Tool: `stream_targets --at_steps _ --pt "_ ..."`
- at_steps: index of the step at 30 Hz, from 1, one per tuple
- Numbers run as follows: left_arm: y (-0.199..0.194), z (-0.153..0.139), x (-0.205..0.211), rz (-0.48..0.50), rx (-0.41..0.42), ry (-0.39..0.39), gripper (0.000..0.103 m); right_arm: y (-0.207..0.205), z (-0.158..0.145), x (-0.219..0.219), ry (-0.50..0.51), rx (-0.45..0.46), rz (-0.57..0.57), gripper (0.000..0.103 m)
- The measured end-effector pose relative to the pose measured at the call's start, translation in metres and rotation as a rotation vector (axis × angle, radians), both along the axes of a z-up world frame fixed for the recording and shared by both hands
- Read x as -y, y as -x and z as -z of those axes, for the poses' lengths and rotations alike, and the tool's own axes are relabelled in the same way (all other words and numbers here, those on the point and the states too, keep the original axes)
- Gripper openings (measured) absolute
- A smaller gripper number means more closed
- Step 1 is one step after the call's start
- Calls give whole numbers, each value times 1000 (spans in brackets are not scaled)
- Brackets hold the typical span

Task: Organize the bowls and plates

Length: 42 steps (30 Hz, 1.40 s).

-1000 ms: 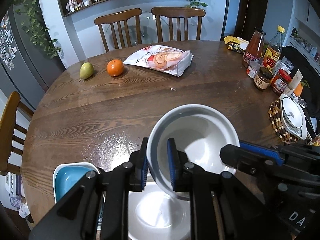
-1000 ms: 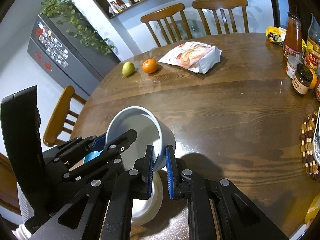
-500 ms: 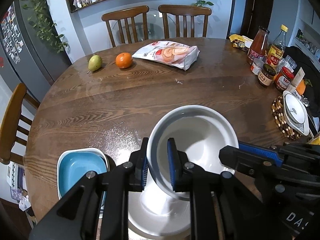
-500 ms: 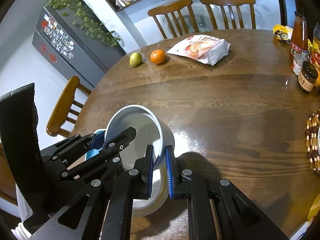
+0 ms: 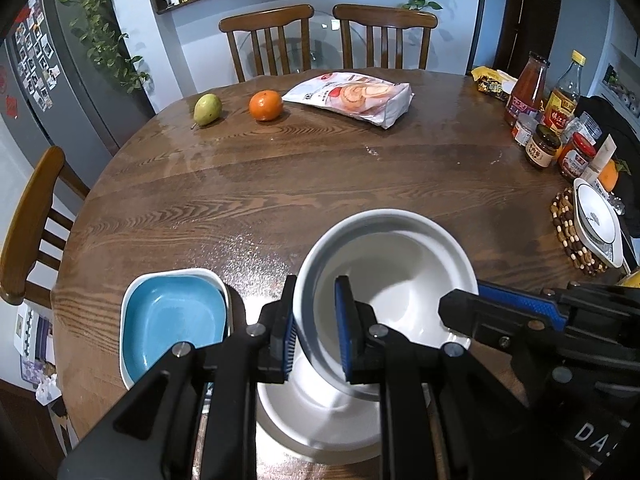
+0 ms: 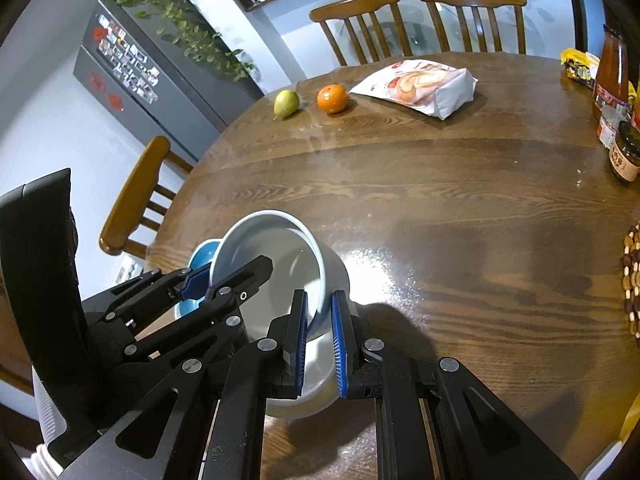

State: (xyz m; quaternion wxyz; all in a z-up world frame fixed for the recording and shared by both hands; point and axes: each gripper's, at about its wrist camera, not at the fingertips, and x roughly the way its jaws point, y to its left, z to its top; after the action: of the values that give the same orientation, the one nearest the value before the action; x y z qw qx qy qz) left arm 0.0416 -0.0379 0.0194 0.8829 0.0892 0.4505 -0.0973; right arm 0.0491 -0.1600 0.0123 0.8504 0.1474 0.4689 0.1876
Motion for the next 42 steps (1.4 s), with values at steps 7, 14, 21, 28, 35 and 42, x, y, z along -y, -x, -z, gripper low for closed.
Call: stream_targets --at_steps 7,14,21,28,35,42 --pt "5 4 -6 -13 -18 0 15 3 3 -4 3 -10 -17 13" --pt "9 10 -11 -26 -31 -6 15 7 10 -8 -2 -26 -30 13" --pt "13 16 -17 -36 -48 -5 15 10 15 -14 2 -40 -43 13" --pt "14 23 -21 -42 -74 -4 15 11 19 -20 10 -56 -52 13" --pt "14 34 -25 -51 -109 -9 15 6 33 -27 13 -98 -67 13" --pt "13 42 -26 -49 -134 -8 15 4 42 -29 21 -123 -66 13"
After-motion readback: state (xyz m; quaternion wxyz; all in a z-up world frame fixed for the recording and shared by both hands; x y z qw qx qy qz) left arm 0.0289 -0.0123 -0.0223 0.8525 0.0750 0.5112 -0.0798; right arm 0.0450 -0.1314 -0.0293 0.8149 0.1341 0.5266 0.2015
